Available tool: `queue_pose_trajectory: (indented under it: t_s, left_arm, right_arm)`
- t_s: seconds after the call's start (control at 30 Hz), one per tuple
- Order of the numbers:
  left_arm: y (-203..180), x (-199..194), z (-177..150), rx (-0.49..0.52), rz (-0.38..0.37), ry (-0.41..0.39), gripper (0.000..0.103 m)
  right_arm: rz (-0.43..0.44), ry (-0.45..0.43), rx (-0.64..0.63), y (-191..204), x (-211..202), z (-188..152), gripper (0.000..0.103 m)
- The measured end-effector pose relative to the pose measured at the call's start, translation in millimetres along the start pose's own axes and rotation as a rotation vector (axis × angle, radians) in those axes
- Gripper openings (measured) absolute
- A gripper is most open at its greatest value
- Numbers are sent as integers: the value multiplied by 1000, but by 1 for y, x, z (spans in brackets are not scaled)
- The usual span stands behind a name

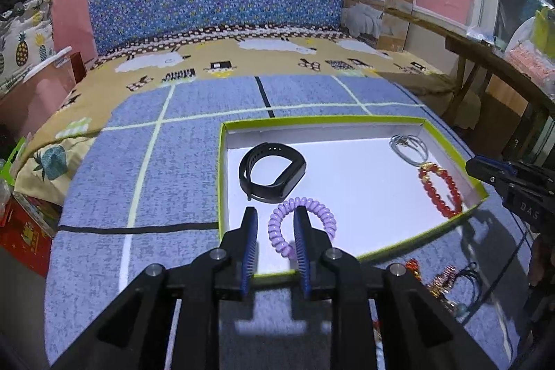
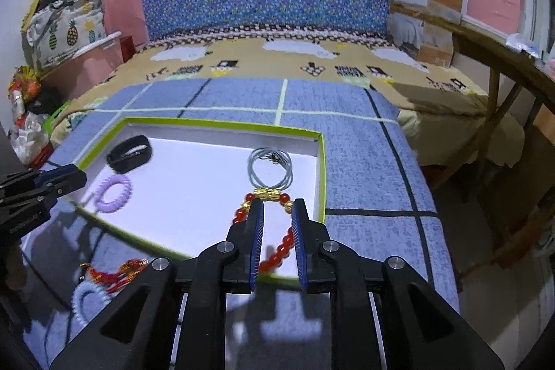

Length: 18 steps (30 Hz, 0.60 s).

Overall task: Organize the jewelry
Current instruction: 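Withdraw both open grippers from the box toward the remaining jewelry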

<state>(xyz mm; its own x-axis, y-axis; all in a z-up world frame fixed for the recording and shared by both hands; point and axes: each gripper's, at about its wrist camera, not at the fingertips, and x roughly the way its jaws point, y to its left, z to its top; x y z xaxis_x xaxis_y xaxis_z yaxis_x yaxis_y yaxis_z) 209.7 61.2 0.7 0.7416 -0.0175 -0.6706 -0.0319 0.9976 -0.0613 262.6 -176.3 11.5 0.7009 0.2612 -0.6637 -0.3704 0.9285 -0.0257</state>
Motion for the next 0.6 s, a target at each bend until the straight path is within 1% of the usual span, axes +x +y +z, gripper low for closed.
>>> queue_pose_trajectory:
  t_s: [0.27,0.6]
  left_arm:
    - [-10,-42,-12,10,-13,-58,30]
    - [-24,-84,-37,28,-25,-98,31]
  right_arm:
    - [14,-64,-9,16,-52,-16,18]
    - [31,-98,-9,30,-96,-40,18]
